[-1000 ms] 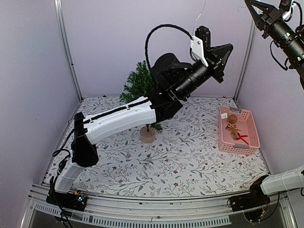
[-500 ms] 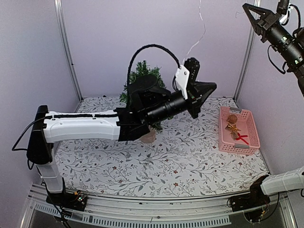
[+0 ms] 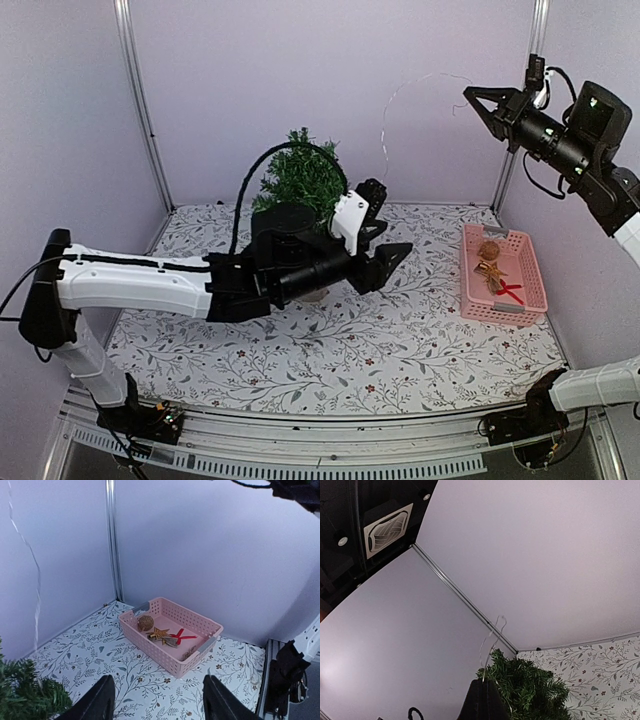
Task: Decorate the small christmas tree
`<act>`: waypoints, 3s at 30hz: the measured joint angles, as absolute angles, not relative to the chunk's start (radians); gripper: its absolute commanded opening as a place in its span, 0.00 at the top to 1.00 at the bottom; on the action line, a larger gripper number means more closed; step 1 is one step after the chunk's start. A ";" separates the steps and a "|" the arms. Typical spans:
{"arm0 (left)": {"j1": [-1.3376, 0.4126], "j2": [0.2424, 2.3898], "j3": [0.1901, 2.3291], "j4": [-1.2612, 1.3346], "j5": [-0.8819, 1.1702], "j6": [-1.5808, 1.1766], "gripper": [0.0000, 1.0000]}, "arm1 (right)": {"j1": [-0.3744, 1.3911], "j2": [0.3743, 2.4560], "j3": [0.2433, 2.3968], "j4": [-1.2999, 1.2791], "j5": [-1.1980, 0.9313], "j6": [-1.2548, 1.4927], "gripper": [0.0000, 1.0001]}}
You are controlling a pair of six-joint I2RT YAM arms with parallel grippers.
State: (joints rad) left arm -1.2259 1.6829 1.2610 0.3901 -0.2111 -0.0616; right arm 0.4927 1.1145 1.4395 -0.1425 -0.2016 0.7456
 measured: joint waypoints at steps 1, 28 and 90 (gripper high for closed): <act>-1.233 1.642 1.240 0.372 -0.231 -0.064 0.37 | 0.493 1.112 1.431 -0.144 -0.200 0.748 1.00; -1.248 1.893 2.086 -0.172 -0.263 -0.078 0.69 | 0.493 1.083 1.347 -0.292 -0.310 0.596 1.00; -1.161 1.899 2.019 -0.147 0.042 -0.385 1.00 | 0.493 1.043 1.268 -0.157 -0.602 0.542 1.00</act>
State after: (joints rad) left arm -1.1610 1.8988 2.0186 -0.1471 0.0422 -0.3855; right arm 0.4927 1.0428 1.2682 -0.1574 -0.6022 0.5419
